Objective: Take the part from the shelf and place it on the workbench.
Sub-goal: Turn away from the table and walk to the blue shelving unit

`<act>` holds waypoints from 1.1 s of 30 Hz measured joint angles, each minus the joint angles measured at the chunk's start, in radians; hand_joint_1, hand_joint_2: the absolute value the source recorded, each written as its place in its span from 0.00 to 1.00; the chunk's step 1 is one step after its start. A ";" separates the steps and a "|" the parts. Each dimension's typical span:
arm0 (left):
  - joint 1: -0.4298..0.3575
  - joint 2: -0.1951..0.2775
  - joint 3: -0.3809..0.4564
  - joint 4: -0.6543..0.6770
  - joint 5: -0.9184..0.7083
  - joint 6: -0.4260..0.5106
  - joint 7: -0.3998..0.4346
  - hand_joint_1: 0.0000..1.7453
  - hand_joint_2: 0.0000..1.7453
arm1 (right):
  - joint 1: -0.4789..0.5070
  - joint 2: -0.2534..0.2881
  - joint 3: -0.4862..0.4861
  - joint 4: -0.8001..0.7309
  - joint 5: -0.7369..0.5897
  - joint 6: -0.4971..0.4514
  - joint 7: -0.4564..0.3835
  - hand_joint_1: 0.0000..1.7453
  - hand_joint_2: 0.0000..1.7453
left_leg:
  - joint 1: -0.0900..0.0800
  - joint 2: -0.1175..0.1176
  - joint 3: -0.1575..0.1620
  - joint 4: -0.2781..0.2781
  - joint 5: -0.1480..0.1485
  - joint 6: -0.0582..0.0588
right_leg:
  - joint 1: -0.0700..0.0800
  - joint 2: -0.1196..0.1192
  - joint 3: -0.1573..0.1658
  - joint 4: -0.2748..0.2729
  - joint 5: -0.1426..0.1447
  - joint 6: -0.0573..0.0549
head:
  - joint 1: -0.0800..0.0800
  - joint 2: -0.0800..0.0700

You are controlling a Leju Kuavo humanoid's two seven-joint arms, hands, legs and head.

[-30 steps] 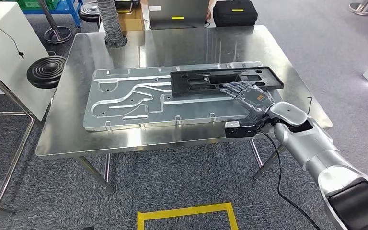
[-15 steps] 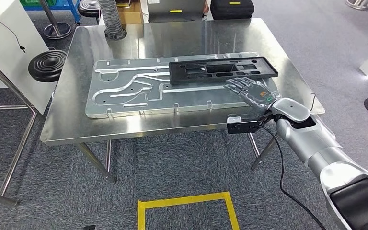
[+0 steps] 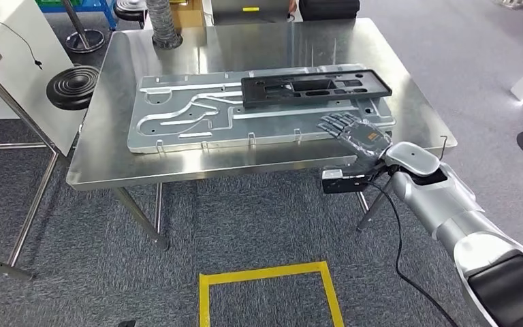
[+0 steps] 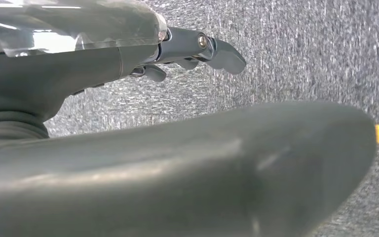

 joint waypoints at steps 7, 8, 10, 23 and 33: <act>-0.001 0.000 0.000 0.000 -0.001 0.000 0.000 0.00 0.00 | 0.007 -0.011 0.000 0.000 -0.001 0.000 0.000 0.00 0.00 | 0.003 0.005 -0.053 -0.006 0.047 0.033 | -0.011 0.006 -0.096 0.262 -0.175 0.034 | 0.000 0.000; -0.001 0.000 0.000 0.000 -0.001 0.000 0.000 0.00 0.00 | 0.011 -0.011 0.000 0.000 -0.002 0.000 0.000 0.00 0.00 | 0.003 0.005 -0.062 -0.005 0.054 0.032 | -0.012 0.006 -0.096 0.289 -0.182 0.034 | 0.000 0.000; 0.000 0.001 0.000 0.000 -0.001 0.000 0.000 0.00 0.00 | 0.016 -0.012 0.000 0.000 -0.002 0.000 0.000 0.00 0.00 | 0.002 0.005 -0.075 -0.005 0.065 0.030 | -0.012 0.006 -0.034 0.222 -0.149 0.029 | 0.000 0.000; 0.001 0.000 0.000 0.000 -0.001 -0.004 -0.001 0.00 0.00 | 0.028 -0.019 -0.011 -0.001 -0.012 -0.015 0.013 0.00 0.00 | 0.003 0.006 -0.169 0.245 -0.079 -0.022 | -0.001 0.003 0.067 -0.035 -0.043 -0.031 | 0.000 0.000; 0.004 0.001 0.000 0.000 0.002 -0.004 -0.003 0.00 0.00 | 0.105 -0.054 -0.091 0.035 -0.062 -0.080 0.018 0.00 0.00 | -0.001 0.004 -0.007 -0.013 0.018 0.020 | -0.002 0.005 0.011 0.009 -0.029 0.013 | 0.000 0.000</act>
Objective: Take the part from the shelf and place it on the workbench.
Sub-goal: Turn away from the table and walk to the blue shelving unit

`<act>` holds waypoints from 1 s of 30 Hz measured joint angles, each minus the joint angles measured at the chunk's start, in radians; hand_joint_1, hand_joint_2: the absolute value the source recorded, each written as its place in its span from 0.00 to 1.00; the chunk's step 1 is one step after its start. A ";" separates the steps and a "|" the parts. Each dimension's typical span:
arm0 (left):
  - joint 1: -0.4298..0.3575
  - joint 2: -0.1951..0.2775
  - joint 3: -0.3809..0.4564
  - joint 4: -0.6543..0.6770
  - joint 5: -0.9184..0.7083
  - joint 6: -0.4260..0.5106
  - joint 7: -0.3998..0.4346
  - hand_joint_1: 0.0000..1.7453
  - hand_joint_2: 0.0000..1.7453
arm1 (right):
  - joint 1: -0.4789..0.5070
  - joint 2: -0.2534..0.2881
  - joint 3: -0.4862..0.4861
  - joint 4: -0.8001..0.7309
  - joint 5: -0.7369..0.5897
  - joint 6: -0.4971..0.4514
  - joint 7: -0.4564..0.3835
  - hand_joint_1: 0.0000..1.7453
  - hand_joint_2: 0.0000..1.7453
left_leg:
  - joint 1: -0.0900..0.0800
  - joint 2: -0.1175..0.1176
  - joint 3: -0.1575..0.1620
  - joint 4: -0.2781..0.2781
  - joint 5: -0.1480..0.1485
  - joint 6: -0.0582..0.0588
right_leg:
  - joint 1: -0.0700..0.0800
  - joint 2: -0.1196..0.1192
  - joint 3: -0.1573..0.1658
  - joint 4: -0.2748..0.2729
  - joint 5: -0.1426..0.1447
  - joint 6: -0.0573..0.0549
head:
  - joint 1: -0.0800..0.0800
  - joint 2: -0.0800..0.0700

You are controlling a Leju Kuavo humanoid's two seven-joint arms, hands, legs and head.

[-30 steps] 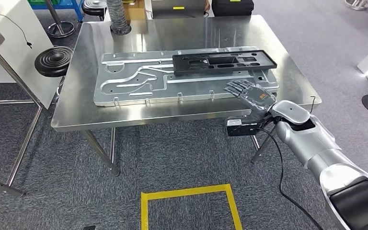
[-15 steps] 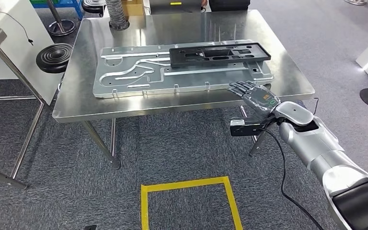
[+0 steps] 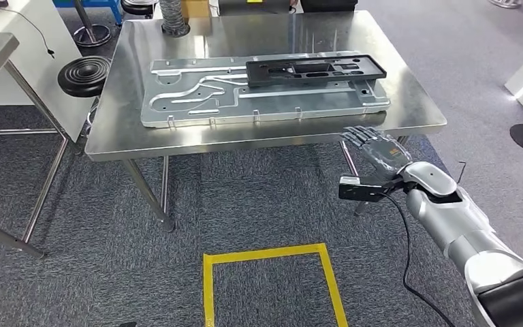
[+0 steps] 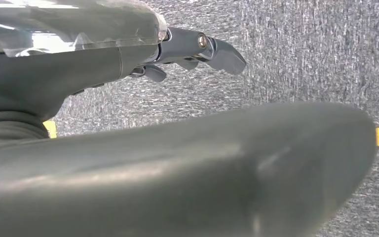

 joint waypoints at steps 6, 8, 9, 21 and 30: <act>-0.001 0.000 0.000 0.000 0.000 0.000 0.000 0.00 0.00 | 0.031 -0.013 -0.023 0.027 -0.003 -0.005 -0.002 0.00 0.00 | 0.001 0.004 -0.051 -0.003 0.041 0.015 | -0.012 0.002 -0.079 0.256 -0.156 0.024 | 0.000 0.000; -0.001 0.001 0.000 0.000 0.001 0.000 0.000 0.00 0.00 | 0.036 -0.014 -0.029 0.034 -0.009 -0.006 -0.002 0.00 0.00 | 0.000 0.004 -0.065 -0.002 0.053 0.012 | -0.013 0.002 -0.007 0.164 -0.112 0.021 | 0.000 0.000; -0.001 0.000 0.000 0.000 0.002 0.000 -0.001 0.00 0.00 | 0.038 -0.016 -0.037 0.037 -0.016 -0.011 0.000 0.00 0.00 | 0.001 0.004 -0.070 -0.002 0.059 0.009 | -0.012 0.002 0.042 0.089 -0.096 0.015 | 0.000 0.000; 0.006 0.002 0.001 0.000 0.011 0.000 -0.009 0.00 0.00 | 0.184 -0.022 -0.218 0.116 -0.071 -0.079 0.014 0.00 0.00 | 0.004 0.001 -0.153 0.258 -0.098 -0.044 | -0.001 -0.006 0.067 -0.057 -0.019 -0.034 | 0.000 0.000; 0.001 0.010 0.001 0.000 0.010 -0.008 -0.009 0.00 0.00 | 0.338 -0.001 -0.399 0.168 -0.118 -0.111 0.020 0.00 0.00 | 0.000 -0.002 0.020 -0.010 -0.018 -0.003 | -0.001 -0.004 0.013 -0.016 -0.001 0.004 | 0.000 0.000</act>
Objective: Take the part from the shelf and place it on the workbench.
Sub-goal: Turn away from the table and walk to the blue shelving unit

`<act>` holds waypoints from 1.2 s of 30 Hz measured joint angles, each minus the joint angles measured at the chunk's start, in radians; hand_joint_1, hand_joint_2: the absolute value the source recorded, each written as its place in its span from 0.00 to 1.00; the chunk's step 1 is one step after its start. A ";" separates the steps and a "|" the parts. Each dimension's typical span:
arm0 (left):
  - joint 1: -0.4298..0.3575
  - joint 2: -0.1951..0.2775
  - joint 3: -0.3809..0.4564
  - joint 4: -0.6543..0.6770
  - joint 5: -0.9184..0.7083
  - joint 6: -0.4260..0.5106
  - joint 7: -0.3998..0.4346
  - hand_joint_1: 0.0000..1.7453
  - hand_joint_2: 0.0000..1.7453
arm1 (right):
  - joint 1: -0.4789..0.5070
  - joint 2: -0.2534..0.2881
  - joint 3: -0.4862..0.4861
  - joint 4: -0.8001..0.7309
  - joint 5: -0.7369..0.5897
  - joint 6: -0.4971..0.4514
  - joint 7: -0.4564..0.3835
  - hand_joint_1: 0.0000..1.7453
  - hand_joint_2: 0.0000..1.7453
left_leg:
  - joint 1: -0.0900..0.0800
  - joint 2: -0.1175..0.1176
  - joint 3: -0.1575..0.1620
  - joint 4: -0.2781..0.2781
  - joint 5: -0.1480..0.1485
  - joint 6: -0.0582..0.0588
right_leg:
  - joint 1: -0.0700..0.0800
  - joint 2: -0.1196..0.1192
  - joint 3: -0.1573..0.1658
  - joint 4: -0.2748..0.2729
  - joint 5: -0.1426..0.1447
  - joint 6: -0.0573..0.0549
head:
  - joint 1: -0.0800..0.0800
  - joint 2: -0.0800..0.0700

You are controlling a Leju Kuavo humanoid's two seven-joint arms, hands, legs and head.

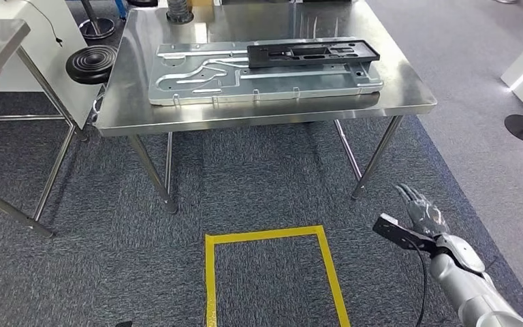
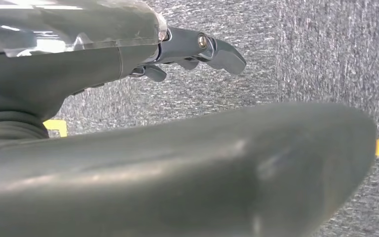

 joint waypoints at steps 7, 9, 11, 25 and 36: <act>0.000 0.001 0.000 0.000 -0.001 0.000 0.001 0.00 0.00 | 0.104 0.048 -0.136 0.043 -0.036 0.016 0.003 0.00 0.00 | 0.001 0.002 -0.052 -0.004 0.046 0.014 | -0.014 0.005 -0.069 0.259 -0.165 0.024 | 0.000 0.000; -0.001 0.001 -0.001 0.000 -0.003 0.000 0.002 0.00 0.00 | 0.123 0.063 -0.168 0.054 -0.047 0.026 0.009 0.00 0.00 | 0.001 0.002 -0.062 -0.001 0.054 0.009 | -0.016 0.004 0.021 0.132 -0.118 0.020 | 0.000 0.000; -0.003 0.001 -0.002 0.000 -0.007 0.001 0.003 0.00 0.00 | 0.135 0.074 -0.200 0.063 -0.058 0.034 0.015 0.00 0.00 | 0.000 0.003 -0.069 0.002 0.061 -0.001 | -0.012 0.005 0.097 0.011 -0.091 0.012 | 0.000 0.000; -0.012 0.003 -0.011 0.000 -0.022 0.005 0.018 0.00 0.00 | 0.259 0.178 -0.358 0.135 -0.120 0.104 0.080 0.00 0.00 | -0.004 0.002 -0.014 0.106 -0.047 -0.026 | 0.005 0.007 0.024 -0.017 -0.018 -0.037 | 0.000 0.000; -0.019 0.005 -0.028 0.000 -0.037 0.006 0.032 0.00 0.00 | 0.331 0.237 -0.461 0.190 -0.176 0.153 0.163 0.00 0.00 | -0.004 0.009 0.007 -0.038 0.020 0.017 | -0.011 0.011 -0.074 0.242 -0.177 0.026 | 0.000 0.000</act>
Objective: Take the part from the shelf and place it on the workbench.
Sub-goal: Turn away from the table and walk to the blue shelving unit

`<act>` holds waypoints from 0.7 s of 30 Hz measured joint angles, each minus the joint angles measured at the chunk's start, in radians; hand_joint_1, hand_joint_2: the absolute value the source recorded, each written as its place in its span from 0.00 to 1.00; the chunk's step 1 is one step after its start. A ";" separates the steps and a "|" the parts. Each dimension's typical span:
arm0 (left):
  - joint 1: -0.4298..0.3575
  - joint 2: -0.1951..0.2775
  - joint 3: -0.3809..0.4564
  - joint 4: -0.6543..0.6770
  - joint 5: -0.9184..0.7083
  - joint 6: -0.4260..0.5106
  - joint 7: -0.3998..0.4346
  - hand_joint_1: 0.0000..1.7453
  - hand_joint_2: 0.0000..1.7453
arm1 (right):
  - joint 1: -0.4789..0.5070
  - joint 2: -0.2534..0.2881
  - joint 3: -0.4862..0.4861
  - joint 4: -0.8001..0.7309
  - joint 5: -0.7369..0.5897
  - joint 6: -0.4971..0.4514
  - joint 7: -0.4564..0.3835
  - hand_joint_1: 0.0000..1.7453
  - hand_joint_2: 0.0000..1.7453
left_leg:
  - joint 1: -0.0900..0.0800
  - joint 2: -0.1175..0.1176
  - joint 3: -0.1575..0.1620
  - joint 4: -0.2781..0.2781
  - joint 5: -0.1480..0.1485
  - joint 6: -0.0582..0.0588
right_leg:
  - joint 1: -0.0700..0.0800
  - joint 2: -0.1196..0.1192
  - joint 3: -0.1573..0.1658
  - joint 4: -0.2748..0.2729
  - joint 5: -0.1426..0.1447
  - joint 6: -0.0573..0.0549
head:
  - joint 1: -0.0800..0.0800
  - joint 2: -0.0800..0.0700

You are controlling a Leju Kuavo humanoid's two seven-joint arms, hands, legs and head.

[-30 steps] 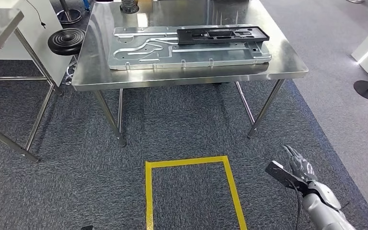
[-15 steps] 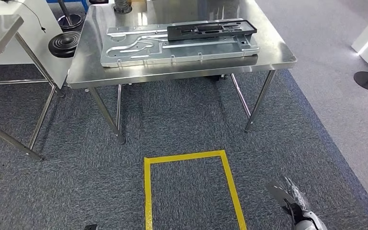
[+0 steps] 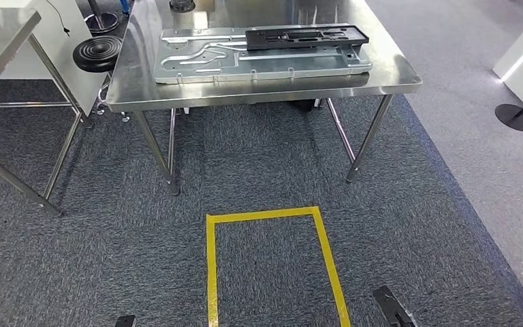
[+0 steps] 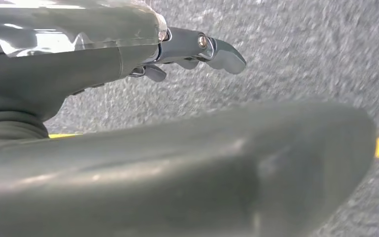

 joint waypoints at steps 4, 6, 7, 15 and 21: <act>0.001 -0.001 0.000 0.000 -0.003 0.001 0.001 0.00 0.00 | 0.017 0.020 -0.030 0.011 -0.018 0.011 0.011 0.00 0.00 | 0.002 0.004 -0.031 0.016 0.014 -0.010 | -0.010 -0.002 0.123 -0.140 0.060 0.006 | 0.000 0.000; -0.001 -0.001 -0.001 0.000 -0.005 0.002 0.001 0.00 0.00 | 0.021 0.030 -0.042 0.015 -0.027 0.014 0.015 0.00 0.00 | 0.000 0.005 -0.039 0.024 0.019 -0.020 | -0.006 -0.001 0.189 -0.250 0.081 -0.006 | 0.000 0.000; -0.002 -0.001 -0.001 0.000 -0.007 0.002 0.001 0.00 0.00 | 0.024 0.035 -0.048 0.016 -0.034 0.018 0.016 0.00 0.00 | 0.000 0.006 -0.042 0.025 0.022 -0.026 | -0.002 0.000 0.197 -0.268 0.081 -0.016 | 0.000 0.000; -0.003 0.000 -0.003 0.000 -0.016 0.002 0.003 0.00 0.00 | 0.048 0.086 -0.094 0.031 -0.064 0.059 0.052 0.00 0.00 | 0.005 0.003 -0.128 0.272 -0.149 -0.059 | 0.004 -0.002 0.148 -0.279 0.130 -0.071 | 0.000 0.000; -0.009 0.001 -0.017 0.000 -0.027 0.003 0.012 0.00 0.00 | 0.067 0.119 -0.123 0.040 -0.085 0.085 0.085 0.00 0.00 | 0.000 0.000 0.053 0.045 -0.069 -0.040 | 0.013 0.000 0.098 -0.255 0.156 -0.058 | 0.000 0.000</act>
